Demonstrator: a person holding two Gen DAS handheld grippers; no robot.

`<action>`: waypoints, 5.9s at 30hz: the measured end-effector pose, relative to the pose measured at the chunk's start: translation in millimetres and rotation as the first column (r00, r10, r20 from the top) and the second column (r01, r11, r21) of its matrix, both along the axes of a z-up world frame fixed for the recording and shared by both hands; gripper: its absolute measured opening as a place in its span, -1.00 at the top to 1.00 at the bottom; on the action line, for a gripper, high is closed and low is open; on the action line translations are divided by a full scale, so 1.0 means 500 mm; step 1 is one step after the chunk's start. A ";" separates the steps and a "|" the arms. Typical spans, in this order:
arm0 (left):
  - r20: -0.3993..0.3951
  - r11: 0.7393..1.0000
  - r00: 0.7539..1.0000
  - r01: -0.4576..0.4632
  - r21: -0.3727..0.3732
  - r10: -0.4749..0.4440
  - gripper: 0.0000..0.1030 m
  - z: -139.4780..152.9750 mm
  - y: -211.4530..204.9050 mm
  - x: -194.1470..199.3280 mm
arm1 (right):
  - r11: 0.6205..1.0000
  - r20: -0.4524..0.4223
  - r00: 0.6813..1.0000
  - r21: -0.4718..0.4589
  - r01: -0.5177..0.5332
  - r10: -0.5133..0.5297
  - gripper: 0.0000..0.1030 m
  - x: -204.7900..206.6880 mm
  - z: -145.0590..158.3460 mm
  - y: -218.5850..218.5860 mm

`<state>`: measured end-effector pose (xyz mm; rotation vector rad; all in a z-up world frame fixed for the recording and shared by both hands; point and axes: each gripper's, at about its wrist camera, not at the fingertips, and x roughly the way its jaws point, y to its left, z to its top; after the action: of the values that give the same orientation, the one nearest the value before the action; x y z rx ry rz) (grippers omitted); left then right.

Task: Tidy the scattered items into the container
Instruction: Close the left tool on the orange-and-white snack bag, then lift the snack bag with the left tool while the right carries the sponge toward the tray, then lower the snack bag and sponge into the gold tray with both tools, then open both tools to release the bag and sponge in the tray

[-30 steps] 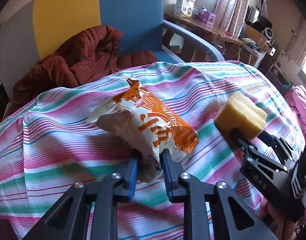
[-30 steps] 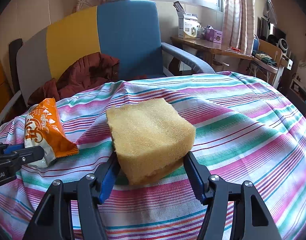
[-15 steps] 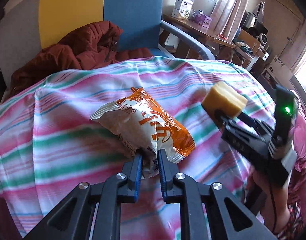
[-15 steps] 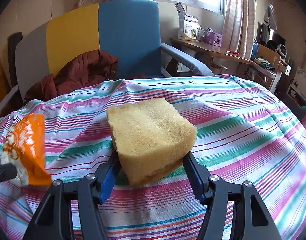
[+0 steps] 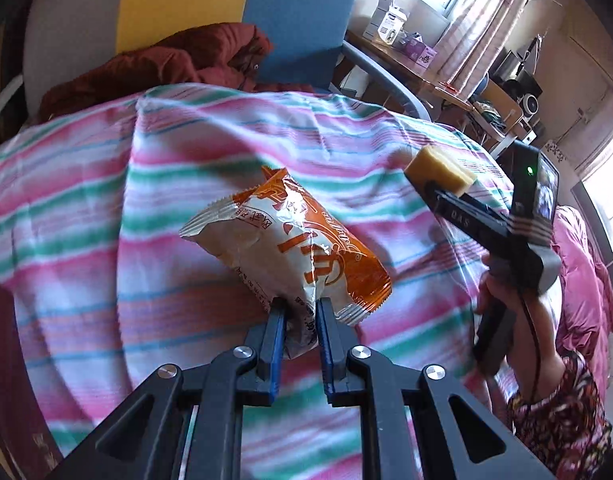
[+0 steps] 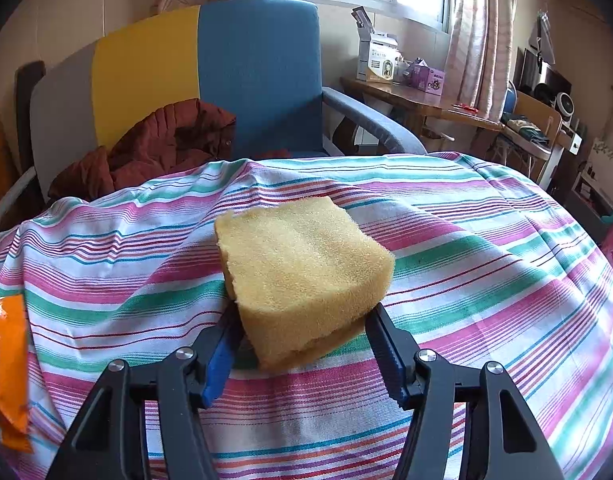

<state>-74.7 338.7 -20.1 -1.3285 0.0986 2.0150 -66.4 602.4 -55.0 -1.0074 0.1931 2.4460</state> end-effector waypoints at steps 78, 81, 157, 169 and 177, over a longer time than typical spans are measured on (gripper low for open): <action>-0.153 0.999 0.987 -0.033 0.044 0.039 -0.11 0.161 -0.337 0.173 | 0.854 -0.305 0.896 -0.312 -0.415 0.324 -0.27 0.325 0.192 -0.466; -0.150 0.995 0.984 -0.095 0.035 0.099 -0.11 0.165 -0.427 0.175 | 0.810 -0.319 0.862 -0.323 -0.489 0.393 -0.28 0.318 0.201 -0.523; -0.085 0.929 0.940 -0.341 -0.143 0.332 0.14 0.046 -0.768 0.148 | 0.355 0.203 0.315 -0.207 -0.912 0.927 0.51 0.182 0.130 -1.044; -0.125 0.897 0.893 -0.441 -0.039 0.433 0.22 0.106 -0.843 0.134 | 0.349 -0.012 0.367 -0.283 -0.893 0.930 0.45 0.149 0.185 -1.015; -0.088 0.890 0.890 -0.453 -0.044 0.448 0.22 0.079 -0.843 0.131 | 0.258 0.126 0.228 -0.366 -0.894 0.966 0.71 0.116 0.099 -1.154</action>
<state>-9.1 -83.0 19.5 -1.4117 -0.1269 2.4703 -8.5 25.2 -5.5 -2.1200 -0.4600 3.2575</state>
